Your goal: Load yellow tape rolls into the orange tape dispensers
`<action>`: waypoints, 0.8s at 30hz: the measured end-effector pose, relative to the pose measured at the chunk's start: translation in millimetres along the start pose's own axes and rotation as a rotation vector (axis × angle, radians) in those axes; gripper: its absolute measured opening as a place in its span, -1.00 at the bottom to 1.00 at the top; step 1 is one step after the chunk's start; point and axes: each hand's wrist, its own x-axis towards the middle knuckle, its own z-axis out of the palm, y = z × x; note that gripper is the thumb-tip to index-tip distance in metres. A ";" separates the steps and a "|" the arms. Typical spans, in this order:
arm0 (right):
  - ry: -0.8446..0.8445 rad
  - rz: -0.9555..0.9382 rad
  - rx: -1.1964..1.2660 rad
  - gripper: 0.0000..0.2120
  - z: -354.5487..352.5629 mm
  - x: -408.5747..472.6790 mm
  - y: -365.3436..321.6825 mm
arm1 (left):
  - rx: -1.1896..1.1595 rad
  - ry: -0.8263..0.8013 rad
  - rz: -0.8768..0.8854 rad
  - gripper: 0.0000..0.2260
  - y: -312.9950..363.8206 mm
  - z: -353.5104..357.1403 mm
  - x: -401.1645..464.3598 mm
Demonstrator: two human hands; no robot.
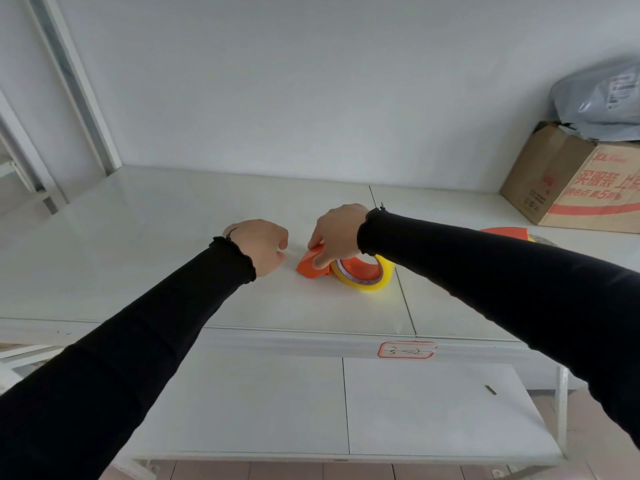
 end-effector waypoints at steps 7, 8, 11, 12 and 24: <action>0.023 -0.029 -0.006 -0.53 4.5 -36.2 11.4 | -0.003 0.019 0.023 -0.70 15.5 2.9 1.2; 0.021 -0.027 -0.009 -0.53 4.3 -37.2 11.5 | 0.002 0.022 0.024 -0.70 17.2 2.3 0.1; 0.016 -0.031 -0.027 -0.53 5.7 -38.2 13.0 | 0.002 0.046 0.023 -0.70 18.8 1.5 -4.1; 0.018 -0.033 -0.027 -0.53 6.0 -38.0 14.3 | 0.003 0.052 0.025 -0.70 19.0 0.8 -6.1; -0.029 0.036 0.323 -0.26 10.6 -77.6 35.7 | -0.039 0.034 0.072 -0.72 36.2 -4.5 -7.2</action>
